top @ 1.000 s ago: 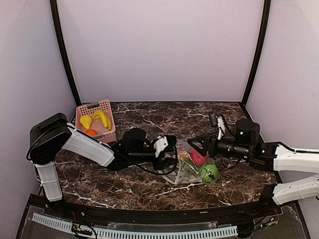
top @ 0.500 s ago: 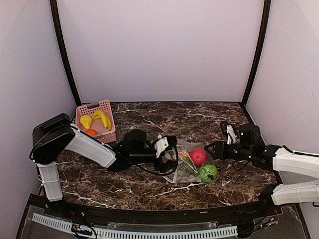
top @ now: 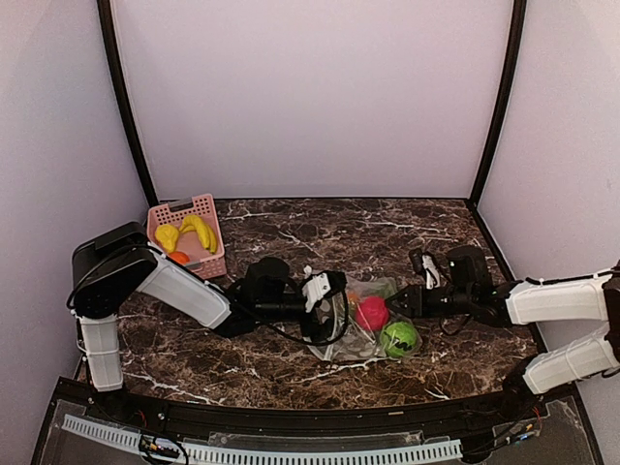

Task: Open the zip-top bag and remove the fake food

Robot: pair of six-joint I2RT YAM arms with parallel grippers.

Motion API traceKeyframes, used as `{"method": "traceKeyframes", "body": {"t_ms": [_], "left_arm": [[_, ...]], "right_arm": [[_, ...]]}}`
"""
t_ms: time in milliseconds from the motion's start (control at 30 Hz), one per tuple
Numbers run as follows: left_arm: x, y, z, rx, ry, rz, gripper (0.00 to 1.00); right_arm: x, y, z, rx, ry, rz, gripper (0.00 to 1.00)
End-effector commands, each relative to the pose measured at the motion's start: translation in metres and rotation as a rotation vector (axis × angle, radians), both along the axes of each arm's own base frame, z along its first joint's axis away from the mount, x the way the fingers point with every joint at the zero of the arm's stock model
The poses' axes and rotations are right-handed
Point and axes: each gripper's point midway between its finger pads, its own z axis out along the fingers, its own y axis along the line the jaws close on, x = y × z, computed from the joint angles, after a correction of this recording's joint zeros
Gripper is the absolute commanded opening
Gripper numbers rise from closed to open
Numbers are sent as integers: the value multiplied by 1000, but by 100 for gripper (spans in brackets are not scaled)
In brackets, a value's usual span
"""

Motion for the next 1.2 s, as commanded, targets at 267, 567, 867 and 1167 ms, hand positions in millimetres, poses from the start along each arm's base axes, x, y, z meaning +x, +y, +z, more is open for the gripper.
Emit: {"method": "traceKeyframes", "body": {"t_ms": [267, 567, 867, 1167], "left_arm": [[-4, -14, -6, 30, -13, -43, 88], [-9, -30, -23, 113, -19, -81, 89], [-4, -36, -27, 132, -24, -67, 80], [-10, -14, 0, 86, -59, -28, 57]], "right_arm": [[-7, 12, -6, 75, 17, 63, 5], [-12, 19, -12, 77, 27, 92, 0], [-15, 25, -17, 64, 34, 105, 0], [-11, 15, -18, 34, 14, 53, 0]]}}
